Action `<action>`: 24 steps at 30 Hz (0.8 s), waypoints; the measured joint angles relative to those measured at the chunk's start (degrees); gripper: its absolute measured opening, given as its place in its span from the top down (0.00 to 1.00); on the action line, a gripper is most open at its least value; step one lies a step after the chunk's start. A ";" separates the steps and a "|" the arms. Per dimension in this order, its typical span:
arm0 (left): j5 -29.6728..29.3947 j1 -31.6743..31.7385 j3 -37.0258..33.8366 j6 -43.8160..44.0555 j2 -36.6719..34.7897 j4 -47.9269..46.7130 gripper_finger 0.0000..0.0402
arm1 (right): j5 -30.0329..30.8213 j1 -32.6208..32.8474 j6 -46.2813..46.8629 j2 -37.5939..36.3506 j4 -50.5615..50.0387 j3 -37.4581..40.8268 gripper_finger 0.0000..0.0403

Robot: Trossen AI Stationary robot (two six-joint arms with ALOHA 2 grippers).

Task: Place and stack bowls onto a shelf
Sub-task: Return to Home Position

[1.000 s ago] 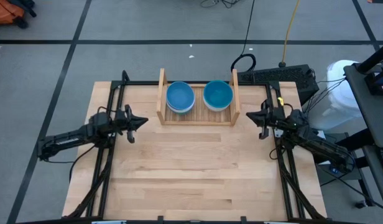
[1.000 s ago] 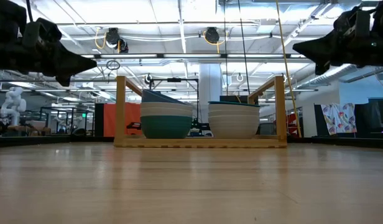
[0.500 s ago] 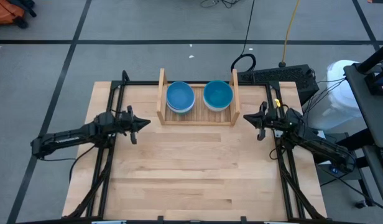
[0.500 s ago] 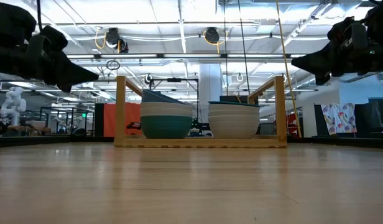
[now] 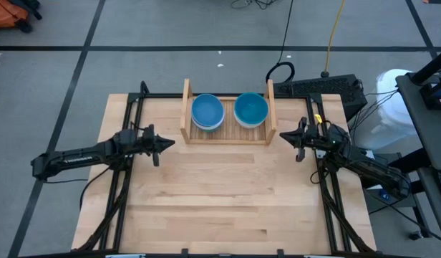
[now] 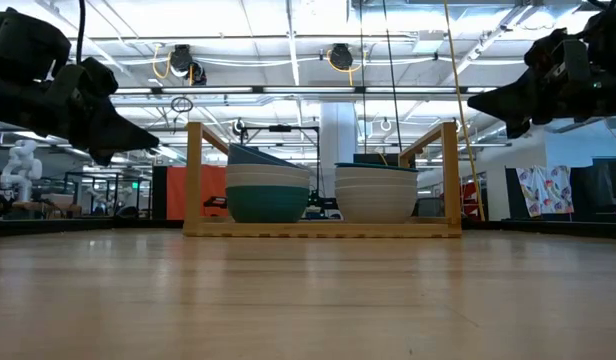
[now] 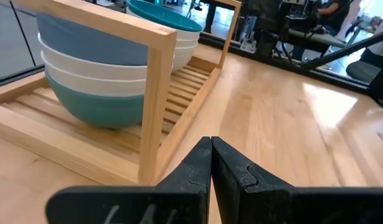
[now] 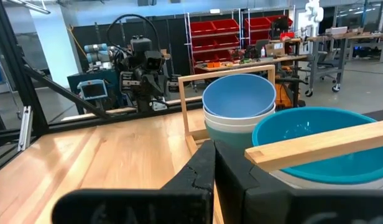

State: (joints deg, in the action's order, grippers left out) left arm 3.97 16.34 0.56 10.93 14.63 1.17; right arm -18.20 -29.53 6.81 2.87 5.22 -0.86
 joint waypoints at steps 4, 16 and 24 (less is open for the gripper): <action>0.00 0.00 0.00 0.15 0.00 0.00 0.96 | 0.00 -0.01 0.00 0.00 0.05 0.00 1.00; 0.00 0.00 0.02 -0.13 0.00 0.00 0.96 | 0.00 -0.01 0.00 0.00 0.45 0.00 1.00; 0.00 0.00 0.02 -0.25 0.00 0.00 0.96 | 0.01 -0.01 0.00 0.00 0.49 0.00 1.00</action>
